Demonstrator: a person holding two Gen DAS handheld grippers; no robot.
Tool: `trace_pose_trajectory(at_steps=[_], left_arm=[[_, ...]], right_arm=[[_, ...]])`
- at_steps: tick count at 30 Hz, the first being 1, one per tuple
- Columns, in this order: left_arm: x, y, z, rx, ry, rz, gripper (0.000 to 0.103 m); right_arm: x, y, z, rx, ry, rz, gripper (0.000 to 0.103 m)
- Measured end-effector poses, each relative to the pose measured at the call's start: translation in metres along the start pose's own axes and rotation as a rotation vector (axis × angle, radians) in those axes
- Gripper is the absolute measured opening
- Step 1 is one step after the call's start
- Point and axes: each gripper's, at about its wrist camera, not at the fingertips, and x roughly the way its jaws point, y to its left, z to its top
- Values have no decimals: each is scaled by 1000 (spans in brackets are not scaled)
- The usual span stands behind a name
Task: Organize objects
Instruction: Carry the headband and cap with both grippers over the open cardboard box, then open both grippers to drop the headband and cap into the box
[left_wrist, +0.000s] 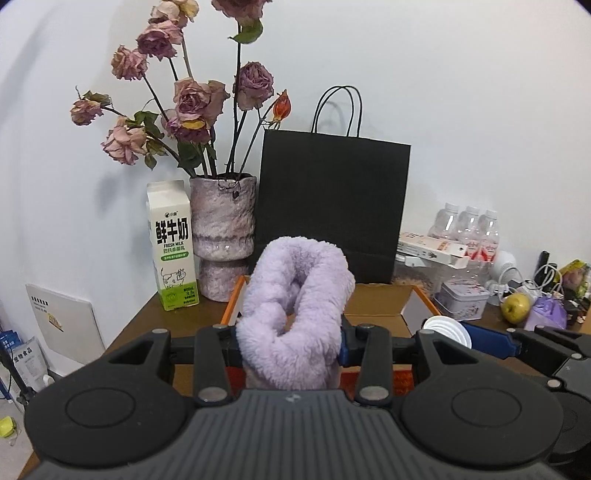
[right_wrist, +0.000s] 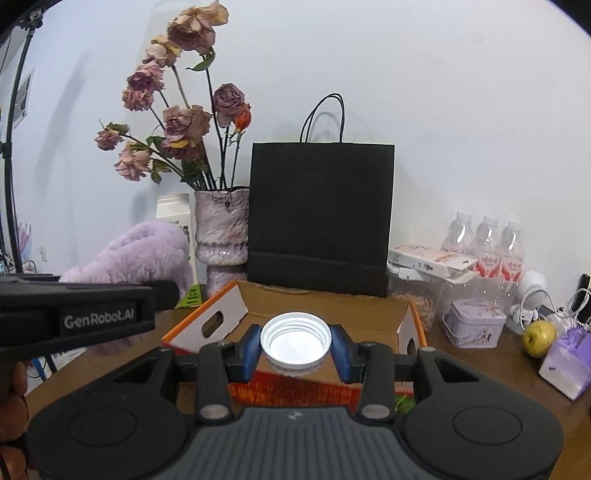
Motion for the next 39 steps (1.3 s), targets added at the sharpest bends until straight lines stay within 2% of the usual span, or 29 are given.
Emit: trace_pose_trajectory(at_steps=[7,16,24,33,36,37,38,39], left_arm=[[38,1,18,-11,57,36,41],[96,-1,29,13,148,68,41],[156,-2,23,13,262,102,41],[210,0,16,29,337,158,41],[218,0,12,33,347,152,46],[219,0,10,38,346,153,54],[220,0,9,43,344,150,61],[220,0,9,47,338,147,78]], right_arm=[[35,-8,17,2,34,1,39],[89,-18,24,17,125,1,39],[142,-27,16,29,219,-19,39],[191,-40,2,38,320,-42,39],[201,-44,-3,47,352,-42,39],[203,-45,-4,46,357,-41,45],[204,-45,-5,43,361,-41,63],[205,-45,-6,41,362,-44,75]])
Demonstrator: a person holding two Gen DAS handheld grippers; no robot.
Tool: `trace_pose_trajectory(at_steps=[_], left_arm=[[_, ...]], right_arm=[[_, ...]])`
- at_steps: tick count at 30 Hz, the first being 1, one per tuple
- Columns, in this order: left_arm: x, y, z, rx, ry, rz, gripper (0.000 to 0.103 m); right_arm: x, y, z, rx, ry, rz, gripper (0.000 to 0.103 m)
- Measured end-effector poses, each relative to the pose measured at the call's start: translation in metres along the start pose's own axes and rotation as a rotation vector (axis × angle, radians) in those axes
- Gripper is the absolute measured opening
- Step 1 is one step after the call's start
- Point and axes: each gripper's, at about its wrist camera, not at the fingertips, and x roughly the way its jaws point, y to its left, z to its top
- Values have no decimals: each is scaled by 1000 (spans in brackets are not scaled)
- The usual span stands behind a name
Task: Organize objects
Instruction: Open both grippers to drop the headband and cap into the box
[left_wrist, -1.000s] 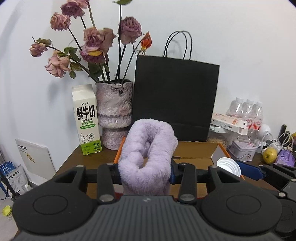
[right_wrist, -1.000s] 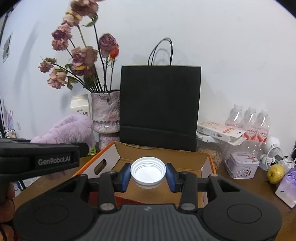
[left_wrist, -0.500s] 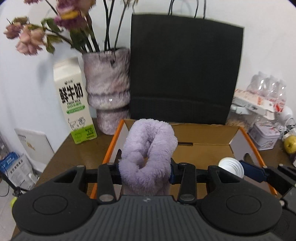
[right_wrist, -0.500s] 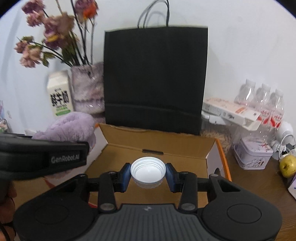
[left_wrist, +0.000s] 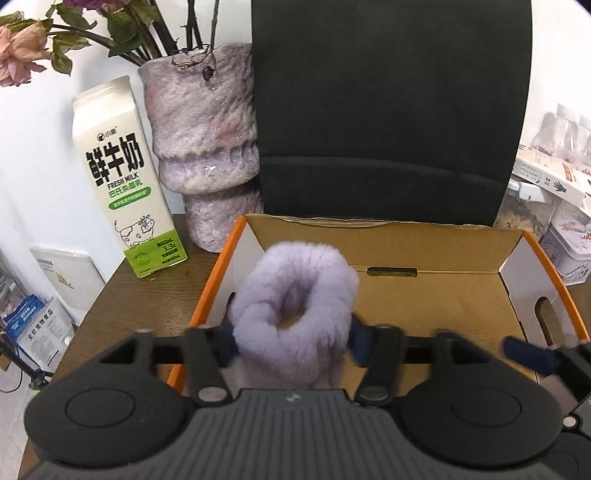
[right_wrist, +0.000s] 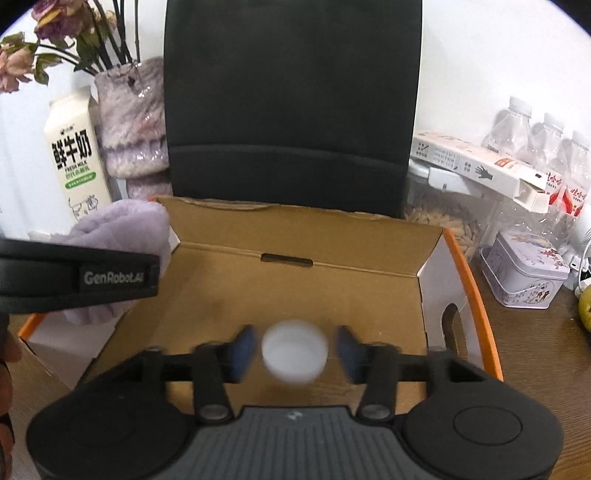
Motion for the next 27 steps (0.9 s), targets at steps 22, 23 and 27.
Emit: trace_pose_trajectory(at_steps=[22,23,27], left_arm=[[-28,5,-1,-12,-74,4,103],[-32,6,-1,-14,-76,3,103],[-46,8,-3,-15,-86,7,103]], right_arm=[[-19,-5,-2,11,-40,-20,97],[-22,-5,-2,11,-42,-20,97],[-36,-4,-4,8,-54,-18,97]])
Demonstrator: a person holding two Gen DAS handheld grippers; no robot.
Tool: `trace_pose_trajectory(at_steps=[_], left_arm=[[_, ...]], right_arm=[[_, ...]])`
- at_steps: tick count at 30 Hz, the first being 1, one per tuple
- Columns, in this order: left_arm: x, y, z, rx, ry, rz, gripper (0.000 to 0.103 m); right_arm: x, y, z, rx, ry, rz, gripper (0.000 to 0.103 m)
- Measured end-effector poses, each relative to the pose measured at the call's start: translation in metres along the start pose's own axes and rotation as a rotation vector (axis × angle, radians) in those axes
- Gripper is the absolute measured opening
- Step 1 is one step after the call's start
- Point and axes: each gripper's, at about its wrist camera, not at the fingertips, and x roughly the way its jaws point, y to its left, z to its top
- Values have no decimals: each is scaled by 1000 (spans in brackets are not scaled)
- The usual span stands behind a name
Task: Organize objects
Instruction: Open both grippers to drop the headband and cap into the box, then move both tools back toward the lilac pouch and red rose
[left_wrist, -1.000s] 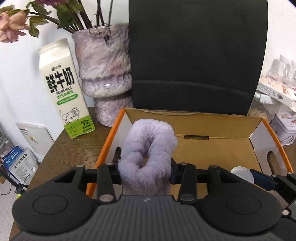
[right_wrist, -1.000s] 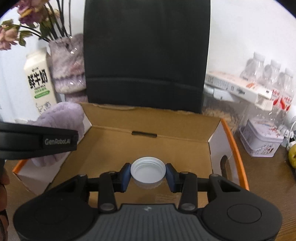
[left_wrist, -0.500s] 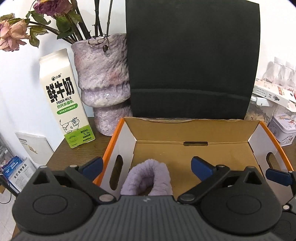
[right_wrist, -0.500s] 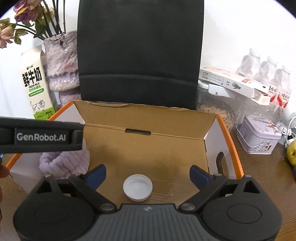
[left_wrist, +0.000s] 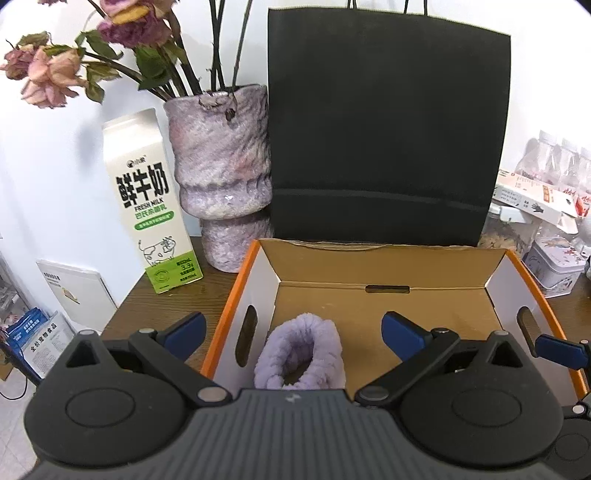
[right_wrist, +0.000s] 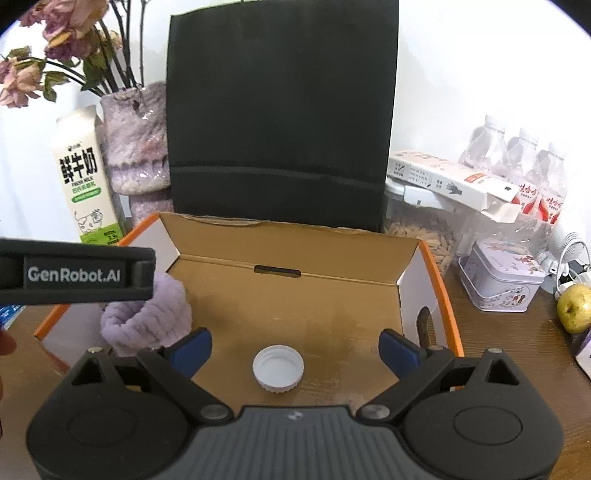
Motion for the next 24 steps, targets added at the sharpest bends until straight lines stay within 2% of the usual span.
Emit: trace_pose_trajectory(at_steps=[19,24], left_arm=[[-93,17,-21,-48,-39,-23,103],[-124,26,-39,-69,-90,-34,103]], right_arm=[[-97,10,-17,-17,-73,-3,97],[-124,10,-32,-28,-95,0,97]])
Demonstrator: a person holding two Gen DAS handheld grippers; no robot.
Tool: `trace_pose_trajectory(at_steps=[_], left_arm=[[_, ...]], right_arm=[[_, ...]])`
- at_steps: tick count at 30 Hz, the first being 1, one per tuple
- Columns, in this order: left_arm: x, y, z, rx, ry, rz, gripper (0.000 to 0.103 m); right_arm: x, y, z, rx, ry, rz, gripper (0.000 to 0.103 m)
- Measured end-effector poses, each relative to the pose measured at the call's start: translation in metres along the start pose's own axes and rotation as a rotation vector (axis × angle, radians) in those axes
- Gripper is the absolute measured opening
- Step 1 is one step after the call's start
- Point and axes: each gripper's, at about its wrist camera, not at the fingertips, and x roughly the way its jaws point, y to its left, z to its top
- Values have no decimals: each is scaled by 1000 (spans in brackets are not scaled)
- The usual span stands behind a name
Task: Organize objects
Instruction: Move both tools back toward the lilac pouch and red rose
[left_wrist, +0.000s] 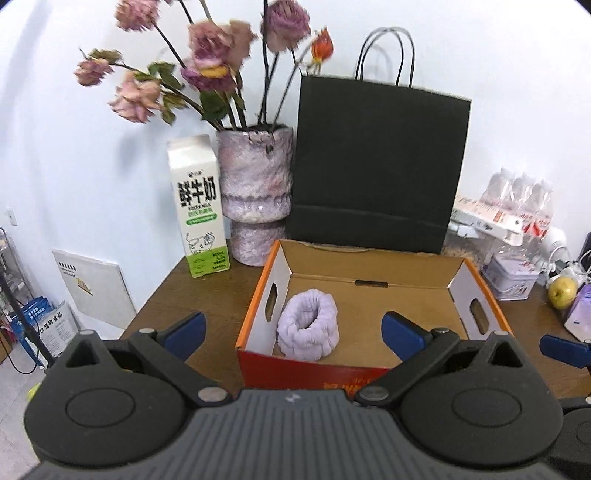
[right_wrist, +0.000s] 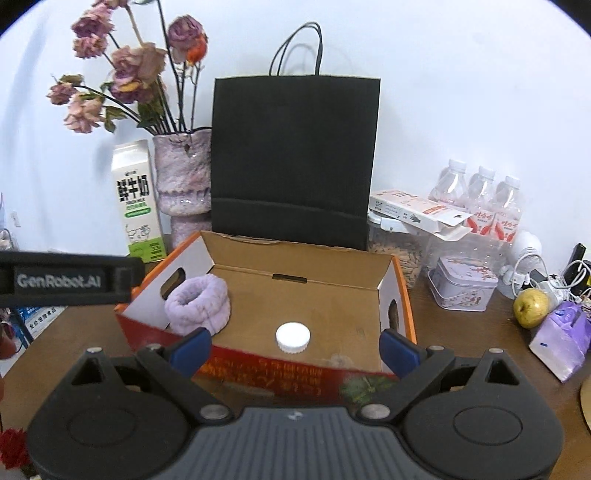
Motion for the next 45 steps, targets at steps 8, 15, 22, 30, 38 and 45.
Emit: trace_pose_trajectory(at_steps=[8,15,22,30,38,45], left_arm=[[-51,11,-24,-12,-101,-29,103],[-88,27,-52,12,-170,-40,103],[-112,46,-84,38,-174,-41,103],[-134,64,-125,76,-168,-46,103],[-146,83,-160,81,-170,-11,103],[-154,101,-185,78,-176,14,103]], right_arm=[[-49,2,-29,-40,-61,-8,98],[-90,-4,-59,-35,-119,7,98],[-130,-8,-92,-56,-154,-1,98],[-166,-12,-129,-57,-164,18,99],[-180,-17,-171,-52,-130,6,102],[-184,-28,-202,-44,-88,-18,103]])
